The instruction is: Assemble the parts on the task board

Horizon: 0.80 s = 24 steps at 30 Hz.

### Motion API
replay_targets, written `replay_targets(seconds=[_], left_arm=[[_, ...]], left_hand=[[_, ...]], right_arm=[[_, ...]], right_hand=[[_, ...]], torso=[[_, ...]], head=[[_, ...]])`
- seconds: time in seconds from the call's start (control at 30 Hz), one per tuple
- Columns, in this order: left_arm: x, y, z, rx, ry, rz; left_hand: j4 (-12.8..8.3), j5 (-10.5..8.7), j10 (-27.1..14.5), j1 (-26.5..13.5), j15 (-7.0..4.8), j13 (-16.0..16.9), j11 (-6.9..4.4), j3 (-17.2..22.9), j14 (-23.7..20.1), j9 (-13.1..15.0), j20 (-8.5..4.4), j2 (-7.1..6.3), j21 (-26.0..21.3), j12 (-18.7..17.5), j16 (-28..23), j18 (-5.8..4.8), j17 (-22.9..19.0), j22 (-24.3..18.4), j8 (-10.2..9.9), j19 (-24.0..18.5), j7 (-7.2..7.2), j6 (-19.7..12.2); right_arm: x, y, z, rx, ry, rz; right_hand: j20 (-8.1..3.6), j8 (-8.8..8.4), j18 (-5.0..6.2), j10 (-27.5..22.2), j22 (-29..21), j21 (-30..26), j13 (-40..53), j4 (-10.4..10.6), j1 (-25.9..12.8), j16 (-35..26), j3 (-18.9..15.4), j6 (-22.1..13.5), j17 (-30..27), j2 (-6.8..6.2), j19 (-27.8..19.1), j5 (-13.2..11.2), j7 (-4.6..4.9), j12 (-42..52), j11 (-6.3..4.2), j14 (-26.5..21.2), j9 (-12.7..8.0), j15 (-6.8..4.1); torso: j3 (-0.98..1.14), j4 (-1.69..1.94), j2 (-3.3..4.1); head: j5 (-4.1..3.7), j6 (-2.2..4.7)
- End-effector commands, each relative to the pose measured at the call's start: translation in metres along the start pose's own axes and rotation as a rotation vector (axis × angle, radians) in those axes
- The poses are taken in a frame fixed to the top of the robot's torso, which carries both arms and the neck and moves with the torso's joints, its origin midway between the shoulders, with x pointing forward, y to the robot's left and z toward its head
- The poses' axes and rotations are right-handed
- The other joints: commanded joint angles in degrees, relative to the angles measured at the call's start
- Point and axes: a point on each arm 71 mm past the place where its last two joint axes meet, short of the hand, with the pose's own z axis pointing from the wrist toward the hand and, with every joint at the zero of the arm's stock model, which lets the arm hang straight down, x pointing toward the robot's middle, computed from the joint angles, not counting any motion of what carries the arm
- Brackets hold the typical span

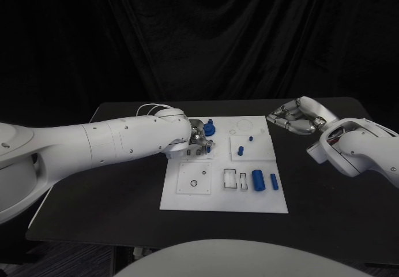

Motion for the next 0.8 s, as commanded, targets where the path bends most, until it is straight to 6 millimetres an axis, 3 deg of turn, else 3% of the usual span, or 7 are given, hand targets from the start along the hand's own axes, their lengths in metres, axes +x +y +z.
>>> replay_targets(seconds=[0.03, 0.23, 0.5, 0.67, 0.8], left_arm=[[0.0030, -0.0008, 0.0003, 0.002, 0.024, 0.016], [0.0029, 0.0000, 0.0005, 0.006, 0.020, 0.012], [0.0027, -0.0005, 0.0008, 0.015, 0.015, 0.008], [0.0029, -0.0005, 0.0010, 0.016, 0.017, 0.010], [0.0033, -0.0004, 0.0011, 0.016, 0.022, 0.012]], left_hand=[[-0.7, 0.39, 6.0, 0.4, 0.23, 15.1, 0.55, -0.1, 6.0, -0.1, 0.16, -0.35, -0.1, 0.2, 0.2, 0.75, 15.1, 4.6, -0.6, 0.3, 0.40, 0.0], [1.0, -1.46, 6.0, -2.6, 0.52, 15.1, 0.89, -2.4, 6.0, 0.3, 0.45, -0.85, -0.2, 0.2, 0.2, 0.77, 15.1, 4.6, -2.5, 0.4, 0.77, 0.4], [1.3, -1.76, 6.0, -3.1, 0.57, 15.1, 0.93, -2.9, 6.0, 0.5, 0.49, -0.86, -0.3, 0.2, 0.2, 0.82, 15.1, 4.4, -2.8, 0.3, 0.80, 0.6], [0.7, -0.96, 6.0, -2.4, 0.57, 15.1, 0.92, -2.9, 6.0, 0.8, 0.52, -0.63, -0.4, 0.2, 0.2, 0.84, 15.1, 4.3, -3.3, 0.2, 0.76, 0.6], [-0.6, 0.90, 6.0, -1.0, 0.55, 15.1, 0.89, -2.6, 6.0, 1.4, 0.51, -0.34, -0.5, 0.2, 0.2, 0.86, 15.1, 4.3, -4.1, 0.2, 0.73, 0.8]], right_arm=[[0.0014, -0.0015, -0.0003, 0.016, 0.009, -0.002], [0.0015, -0.0019, -0.0004, 0.018, 0.011, -0.001], [0.0022, -0.0023, -0.0005, 0.020, 0.015, -0.001], [0.0026, -0.0024, -0.0005, 0.022, 0.018, 0.000], [0.0028, -0.0025, -0.0004, 0.023, 0.020, 0.000]], right_hand=[[-0.05, 0.14, -0.06, 0.8, 6.4, -0.1, 7.9, 0.0, 0.6, 0.1, 0.3, 0.4, 4.4, -0.07, 0.4, 0.3, 0.07, 0.0, -0.19, 3.2, 0.0, -0.42], [-0.06, 0.12, -0.04, 0.8, 6.3, -0.2, 7.8, -0.1, 0.6, 0.0, 0.3, 0.4, 4.2, -0.08, 0.4, 0.4, 0.07, 0.0, -0.20, 3.2, 0.0, -0.43], [-0.06, 0.11, -0.04, 0.8, 6.3, -0.1, 7.8, 0.0, 0.5, 0.0, 0.3, 0.4, 4.2, -0.08, 0.4, 0.4, 0.09, 0.0, -0.20, 3.2, 0.0, -0.43], [-0.06, 0.11, -0.04, 0.8, 6.3, -0.1, 7.8, 0.0, 0.5, 0.0, 0.3, 0.4, 4.2, -0.08, 0.4, 0.4, 0.09, 0.0, -0.20, 3.2, 0.0, -0.43], [-0.07, 0.09, -0.03, 0.8, 6.3, -0.2, 7.8, 0.0, 0.5, 0.0, 0.3, 0.4, 4.2, -0.06, 0.4, 0.4, 0.10, 0.0, -0.19, 3.2, 0.0, -0.43]], torso=[[0.04, 0.03, 0.03], [0.00, 0.01, 0.04], [-0.06, -0.01, 0.02], [-0.05, 0.04, -0.02], [-0.04, 0.04, -0.02]], head=[[-0.02, 0.00], [0.14, 0.00], [0.23, 0.00], [0.15, 0.00], [0.17, 0.00]])
